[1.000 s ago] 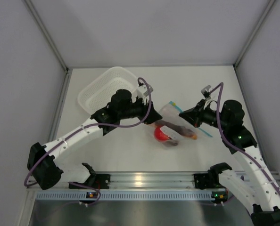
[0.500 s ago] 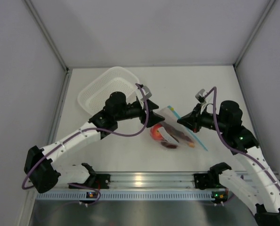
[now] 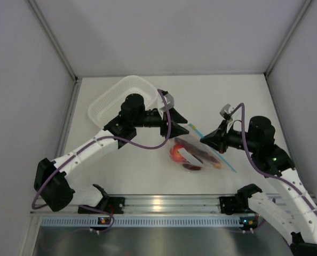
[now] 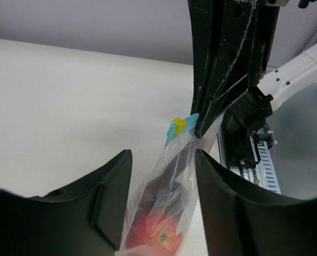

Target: Open the zip-top bag and remove the fake food

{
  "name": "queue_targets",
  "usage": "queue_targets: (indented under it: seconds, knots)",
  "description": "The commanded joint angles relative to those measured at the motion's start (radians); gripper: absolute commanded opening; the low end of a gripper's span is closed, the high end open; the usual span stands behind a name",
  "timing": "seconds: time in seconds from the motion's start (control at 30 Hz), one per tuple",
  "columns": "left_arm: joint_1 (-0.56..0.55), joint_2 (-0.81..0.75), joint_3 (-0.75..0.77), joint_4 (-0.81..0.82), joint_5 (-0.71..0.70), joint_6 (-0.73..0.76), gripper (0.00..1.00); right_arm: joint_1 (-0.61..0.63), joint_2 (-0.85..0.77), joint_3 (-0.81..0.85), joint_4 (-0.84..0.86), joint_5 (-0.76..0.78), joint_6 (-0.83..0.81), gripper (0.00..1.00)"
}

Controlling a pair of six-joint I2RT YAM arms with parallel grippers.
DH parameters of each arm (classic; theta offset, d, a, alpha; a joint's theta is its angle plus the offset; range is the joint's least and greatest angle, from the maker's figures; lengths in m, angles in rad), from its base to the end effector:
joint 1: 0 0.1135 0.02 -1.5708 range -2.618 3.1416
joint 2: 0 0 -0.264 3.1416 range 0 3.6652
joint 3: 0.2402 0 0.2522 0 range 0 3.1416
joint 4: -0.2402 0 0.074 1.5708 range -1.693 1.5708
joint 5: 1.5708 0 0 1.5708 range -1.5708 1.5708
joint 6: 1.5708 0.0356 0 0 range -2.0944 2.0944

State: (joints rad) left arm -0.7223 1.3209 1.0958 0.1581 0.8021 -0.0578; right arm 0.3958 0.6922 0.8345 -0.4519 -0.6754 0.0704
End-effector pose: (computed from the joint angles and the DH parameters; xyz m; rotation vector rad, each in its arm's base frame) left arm 0.2122 -0.2211 0.3665 1.1535 1.3427 -1.2305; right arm 0.1277 0.0775 0.3451 -0.7716 1.7579 0.9490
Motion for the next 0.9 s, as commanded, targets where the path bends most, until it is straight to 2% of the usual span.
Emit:
queue_targets:
  seconds: [0.0, 0.1, 0.33, 0.47, 0.57, 0.7, 0.73, 0.8, 0.83, 0.87]
  knots:
    - [0.001, 0.006, 0.047, 0.06, 0.126, 0.006, 0.53, 0.021, -0.02, 0.037, 0.038, -0.016, -0.021, 0.0]
    - [0.001, 0.012, 0.045, 0.06, 0.132, 0.007, 0.48, 0.021, -0.029, 0.037, 0.039, -0.015, -0.021, 0.0]
    - [0.001, 0.034, 0.049, 0.06, 0.16, -0.014, 0.29, 0.023, -0.031, 0.028, 0.05, -0.004, -0.011, 0.0]
    - [0.001, 0.032, 0.049, 0.06, 0.16, -0.019, 0.09, 0.025, -0.031, 0.023, 0.051, 0.013, -0.011, 0.0]
    - [0.001, 0.021, 0.039, 0.06, 0.146, -0.016, 0.0, 0.025, -0.034, 0.023, 0.051, 0.025, -0.011, 0.0]
    - [0.001, 0.001, 0.021, 0.061, 0.137, -0.019, 0.0, 0.025, -0.03, 0.023, 0.067, 0.033, -0.006, 0.01]
    - [0.001, -0.003, 0.013, 0.061, 0.141, -0.019, 0.0, 0.025, -0.02, 0.028, 0.073, 0.03, -0.001, 0.08]
    - [0.001, -0.011, 0.006, 0.061, 0.143, -0.025, 0.0, 0.025, -0.008, 0.038, 0.088, 0.02, -0.001, 0.16]
    - [0.001, -0.014, 0.001, 0.06, 0.146, -0.027, 0.0, 0.025, 0.006, 0.055, 0.094, 0.013, 0.002, 0.23]
    - [0.001, -0.018, -0.001, 0.061, 0.143, -0.028, 0.0, 0.023, 0.015, 0.064, 0.102, -0.004, 0.006, 0.24]
